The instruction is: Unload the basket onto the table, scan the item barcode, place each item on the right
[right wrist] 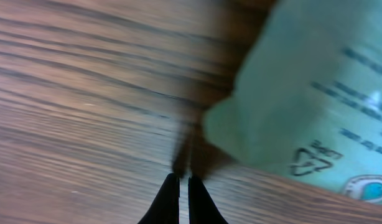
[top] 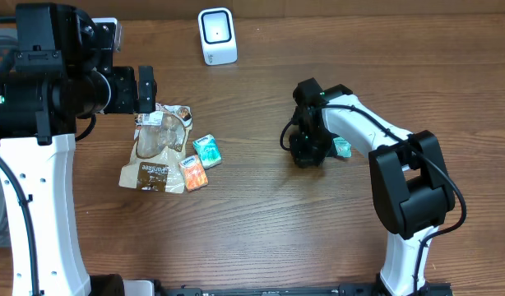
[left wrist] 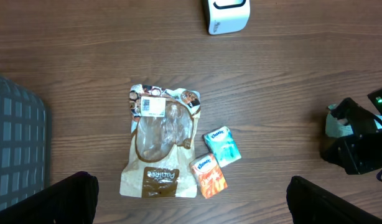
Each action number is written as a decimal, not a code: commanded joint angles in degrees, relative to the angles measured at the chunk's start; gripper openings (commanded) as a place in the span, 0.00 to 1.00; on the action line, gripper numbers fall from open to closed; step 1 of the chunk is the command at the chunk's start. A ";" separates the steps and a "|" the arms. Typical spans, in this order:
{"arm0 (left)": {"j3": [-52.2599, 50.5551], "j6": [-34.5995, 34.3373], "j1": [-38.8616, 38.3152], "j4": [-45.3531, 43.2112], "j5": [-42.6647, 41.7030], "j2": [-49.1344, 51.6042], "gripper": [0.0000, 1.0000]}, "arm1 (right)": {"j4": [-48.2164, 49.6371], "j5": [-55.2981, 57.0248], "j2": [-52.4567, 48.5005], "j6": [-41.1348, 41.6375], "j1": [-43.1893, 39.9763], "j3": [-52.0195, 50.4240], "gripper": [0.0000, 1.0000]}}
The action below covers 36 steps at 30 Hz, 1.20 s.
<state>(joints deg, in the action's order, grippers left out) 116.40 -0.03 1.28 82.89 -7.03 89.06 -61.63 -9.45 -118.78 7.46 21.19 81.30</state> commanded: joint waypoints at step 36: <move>0.70 -0.13 0.28 -0.04 0.15 -0.24 1.00 | -19.69 -14.14 0.15 -1.81 -7.78 27.47 0.18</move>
<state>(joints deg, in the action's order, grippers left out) 116.40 -0.03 1.28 82.91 -7.03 89.03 -81.19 -17.52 -118.89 7.40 12.71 106.65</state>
